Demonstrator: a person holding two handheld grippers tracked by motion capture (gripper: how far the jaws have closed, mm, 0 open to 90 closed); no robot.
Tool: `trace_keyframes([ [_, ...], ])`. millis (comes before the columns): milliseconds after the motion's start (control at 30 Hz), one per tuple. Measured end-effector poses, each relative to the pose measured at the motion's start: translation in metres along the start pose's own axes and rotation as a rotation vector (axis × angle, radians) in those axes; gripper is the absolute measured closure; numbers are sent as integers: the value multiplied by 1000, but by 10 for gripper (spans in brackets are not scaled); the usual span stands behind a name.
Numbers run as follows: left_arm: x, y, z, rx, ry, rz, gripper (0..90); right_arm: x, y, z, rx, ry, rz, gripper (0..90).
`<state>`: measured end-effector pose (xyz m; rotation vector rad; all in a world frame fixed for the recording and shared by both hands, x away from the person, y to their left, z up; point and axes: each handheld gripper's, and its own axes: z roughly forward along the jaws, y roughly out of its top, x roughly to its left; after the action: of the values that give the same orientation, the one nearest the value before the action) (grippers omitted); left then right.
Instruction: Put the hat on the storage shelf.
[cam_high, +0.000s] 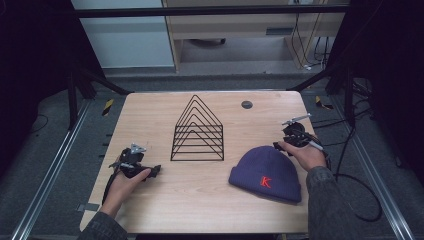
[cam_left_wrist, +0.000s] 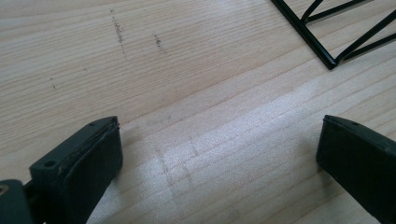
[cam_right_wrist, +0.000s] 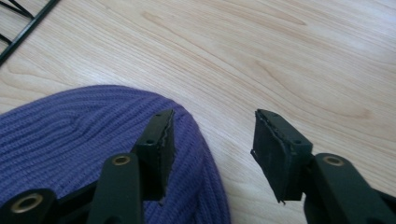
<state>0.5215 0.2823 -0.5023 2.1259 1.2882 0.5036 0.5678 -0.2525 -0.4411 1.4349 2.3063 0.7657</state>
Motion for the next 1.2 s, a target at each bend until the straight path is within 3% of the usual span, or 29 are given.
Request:
trace_keyframes([
  [267, 0, 0, 0, 1, -5, 4, 0, 4, 2, 12, 22, 30, 5, 544],
  [467, -1, 1, 0, 4, -5, 12, 0, 3, -2, 22, 39, 30, 42, 511],
  [700, -1, 1, 1, 3, -6, 15, 0, 9, 0, 30, 70, 33, 28, 482],
  [867, -2, 1, 1, 3, -8, 17, 0, 12, -2, 38, 84, 46, 48, 466],
  [1033, -2, 1, 1, 3, -9, 14, 0, 15, -4, 42, 99, 67, 53, 556],
  [1067, -2, 1, 1, 3, -9, 16, 0, 17, -3, 41, 98, 82, 34, 656],
  [1200, -2, 1, 1, 3, -10, 17, 0, 19, -3, 36, 78, 94, 23, 769],
])
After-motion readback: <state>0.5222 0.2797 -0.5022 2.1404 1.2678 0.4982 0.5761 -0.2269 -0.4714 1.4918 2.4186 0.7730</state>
